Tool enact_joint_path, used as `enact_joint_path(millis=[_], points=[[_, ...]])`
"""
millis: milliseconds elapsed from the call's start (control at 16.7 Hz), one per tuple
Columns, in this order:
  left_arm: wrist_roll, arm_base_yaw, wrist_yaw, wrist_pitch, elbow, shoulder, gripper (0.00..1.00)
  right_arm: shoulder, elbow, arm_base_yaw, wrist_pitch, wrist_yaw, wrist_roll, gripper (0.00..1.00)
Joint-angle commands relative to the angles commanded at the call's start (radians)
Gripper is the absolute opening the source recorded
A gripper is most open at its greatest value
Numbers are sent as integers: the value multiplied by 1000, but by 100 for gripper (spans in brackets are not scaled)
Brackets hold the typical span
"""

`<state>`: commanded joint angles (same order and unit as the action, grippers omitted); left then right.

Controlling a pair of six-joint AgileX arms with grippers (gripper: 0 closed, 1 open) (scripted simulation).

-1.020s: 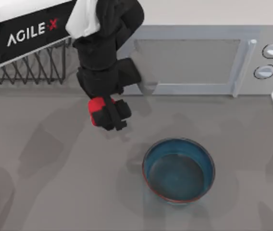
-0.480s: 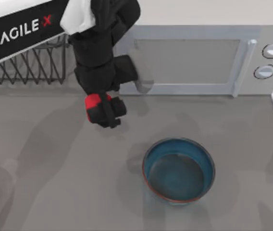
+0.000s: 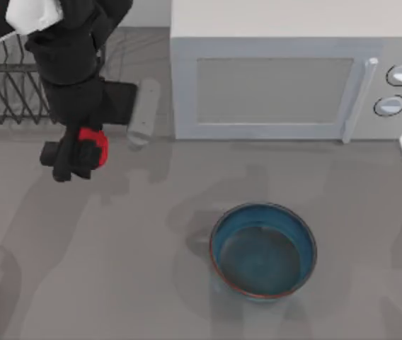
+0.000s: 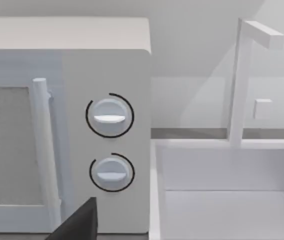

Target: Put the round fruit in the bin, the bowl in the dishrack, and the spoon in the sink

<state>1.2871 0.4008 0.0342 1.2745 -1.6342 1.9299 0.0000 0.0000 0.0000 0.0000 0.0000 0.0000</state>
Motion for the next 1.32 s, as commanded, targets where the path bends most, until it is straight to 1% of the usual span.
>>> enact_joint_path(millis=[180, 660, 900, 1020, 1140, 1320], points=[[310, -88, 23, 10, 69, -82, 0, 0, 0, 0, 0, 0, 0, 100], [1191, -350, 92, 33, 282, -342, 0, 0, 0, 0, 0, 0, 0, 100], [1591, -468, 122, 39, 383, -466, 0, 0, 0, 0, 0, 0, 0, 100], [1760, -517, 135, 40, 426, -519, 0, 0, 0, 0, 0, 0, 0, 100], [1899, -558, 145, 38, 463, -564, 0, 0, 0, 0, 0, 0, 0, 100], [2034, -598, 155, 36, 501, -609, 0, 0, 0, 0, 0, 0, 0, 100]])
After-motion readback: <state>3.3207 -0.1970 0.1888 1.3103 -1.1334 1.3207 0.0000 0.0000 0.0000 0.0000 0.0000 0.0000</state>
